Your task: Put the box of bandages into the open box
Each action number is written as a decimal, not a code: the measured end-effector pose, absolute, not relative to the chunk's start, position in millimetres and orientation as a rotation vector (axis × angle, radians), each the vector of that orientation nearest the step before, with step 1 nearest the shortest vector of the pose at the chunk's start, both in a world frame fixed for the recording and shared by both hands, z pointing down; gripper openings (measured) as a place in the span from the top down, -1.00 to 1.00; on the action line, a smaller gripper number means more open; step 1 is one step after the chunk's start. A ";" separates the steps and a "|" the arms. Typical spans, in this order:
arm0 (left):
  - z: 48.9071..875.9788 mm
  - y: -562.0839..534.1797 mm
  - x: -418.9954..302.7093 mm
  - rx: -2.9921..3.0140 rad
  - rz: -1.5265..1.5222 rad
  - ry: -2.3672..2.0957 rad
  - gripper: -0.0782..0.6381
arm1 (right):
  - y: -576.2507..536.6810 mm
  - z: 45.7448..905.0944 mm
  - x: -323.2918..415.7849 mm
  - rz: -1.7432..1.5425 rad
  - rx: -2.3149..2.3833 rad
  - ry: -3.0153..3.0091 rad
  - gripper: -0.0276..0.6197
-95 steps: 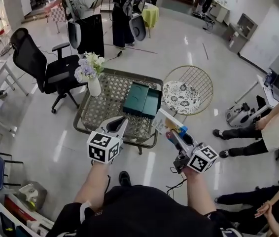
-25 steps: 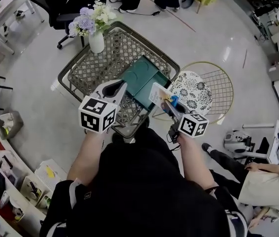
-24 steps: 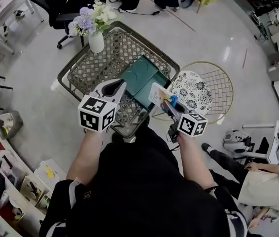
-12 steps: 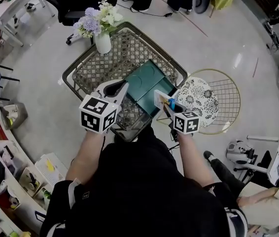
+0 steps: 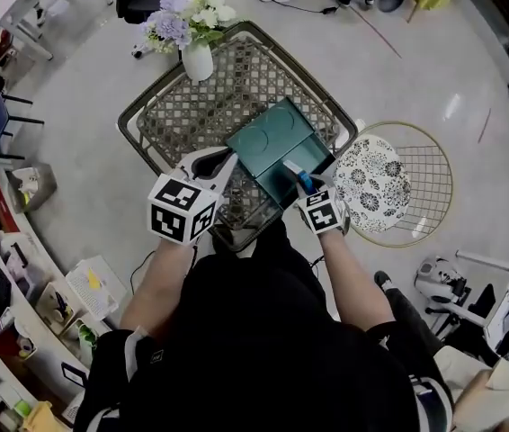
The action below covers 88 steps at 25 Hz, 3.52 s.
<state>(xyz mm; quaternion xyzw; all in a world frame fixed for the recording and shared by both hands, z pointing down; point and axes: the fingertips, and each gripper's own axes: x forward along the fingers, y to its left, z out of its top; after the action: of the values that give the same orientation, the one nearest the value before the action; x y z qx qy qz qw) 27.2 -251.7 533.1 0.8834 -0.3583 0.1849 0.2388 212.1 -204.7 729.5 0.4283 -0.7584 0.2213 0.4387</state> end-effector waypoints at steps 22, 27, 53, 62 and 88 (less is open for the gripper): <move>539.8 -252.8 2.1 2.371 0.445 -1.013 0.70 | -159.5 738.0 144.0 0.600 0.813 -1.956 0.43; 541.8 -252.5 1.2 2.360 0.426 -1.011 0.70 | -154.0 728.3 142.9 0.609 0.803 -1.969 0.42; 561.6 -244.2 3.7 2.288 0.485 -1.032 0.70 | -210.0 766.1 181.9 0.853 0.973 -1.915 0.43; 540.8 -234.8 -8.6 2.346 0.440 -1.052 0.70 | -215.4 738.7 185.3 0.793 1.081 -1.958 0.43; 531.6 -177.6 27.1 2.487 0.421 -0.886 0.70 | -121.2 672.9 214.3 0.688 1.226 -2.012 0.45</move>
<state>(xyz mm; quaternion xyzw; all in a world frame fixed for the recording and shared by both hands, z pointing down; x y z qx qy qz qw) 27.1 -177.6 531.6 0.9049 -0.3224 0.1533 0.2319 214.3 -121.2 672.9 0.4703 -0.7718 0.2640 0.3368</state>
